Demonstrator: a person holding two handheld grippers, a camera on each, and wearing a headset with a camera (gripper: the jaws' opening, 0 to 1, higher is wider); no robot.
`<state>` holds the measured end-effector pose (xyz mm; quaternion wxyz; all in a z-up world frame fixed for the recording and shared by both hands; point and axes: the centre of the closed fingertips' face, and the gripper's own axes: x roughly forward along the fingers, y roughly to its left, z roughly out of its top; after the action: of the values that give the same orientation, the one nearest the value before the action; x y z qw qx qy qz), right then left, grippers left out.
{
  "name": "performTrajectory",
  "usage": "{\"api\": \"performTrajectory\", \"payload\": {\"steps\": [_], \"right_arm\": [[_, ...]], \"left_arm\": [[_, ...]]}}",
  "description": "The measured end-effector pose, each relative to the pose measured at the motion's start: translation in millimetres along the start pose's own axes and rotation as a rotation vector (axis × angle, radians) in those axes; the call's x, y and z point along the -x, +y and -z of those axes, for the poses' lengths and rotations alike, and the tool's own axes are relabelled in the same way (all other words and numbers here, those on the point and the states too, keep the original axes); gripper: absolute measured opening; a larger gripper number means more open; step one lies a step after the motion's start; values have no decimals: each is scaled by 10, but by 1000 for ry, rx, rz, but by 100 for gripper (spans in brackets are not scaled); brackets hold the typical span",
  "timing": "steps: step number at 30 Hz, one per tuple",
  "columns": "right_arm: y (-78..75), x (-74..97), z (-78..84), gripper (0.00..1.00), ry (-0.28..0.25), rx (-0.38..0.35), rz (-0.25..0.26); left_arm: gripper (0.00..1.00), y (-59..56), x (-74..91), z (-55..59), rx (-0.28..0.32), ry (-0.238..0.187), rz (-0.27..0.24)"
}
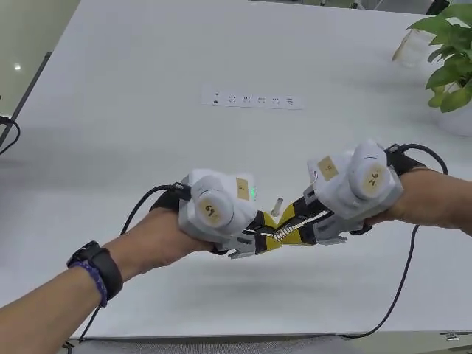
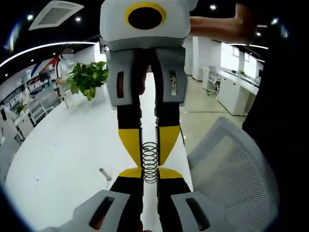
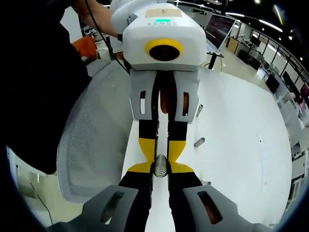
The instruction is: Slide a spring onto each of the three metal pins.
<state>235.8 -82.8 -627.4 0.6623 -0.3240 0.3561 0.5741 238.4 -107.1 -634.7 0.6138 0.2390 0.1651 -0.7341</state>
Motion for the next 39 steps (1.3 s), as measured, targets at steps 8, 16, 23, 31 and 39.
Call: {"api": "performTrajectory", "payload": {"steps": [8,16,23,31,39], "right_arm": [[0,-18,27,9,21,27,1],[-3,-50,77,8,18,-3,5],[-23,-49,114,8,14,-23,13],[-65,-48,161,8,17,-38,19],[-152,-55,259,8,31,-57,31]], "left_arm": [[2,-7,-17,25,8,-2,1],[6,0,-43,33,25,-12,-11],[17,30,-4,69,43,-6,-24],[20,68,80,94,73,-13,-50],[26,121,233,190,122,-19,-93]]}}
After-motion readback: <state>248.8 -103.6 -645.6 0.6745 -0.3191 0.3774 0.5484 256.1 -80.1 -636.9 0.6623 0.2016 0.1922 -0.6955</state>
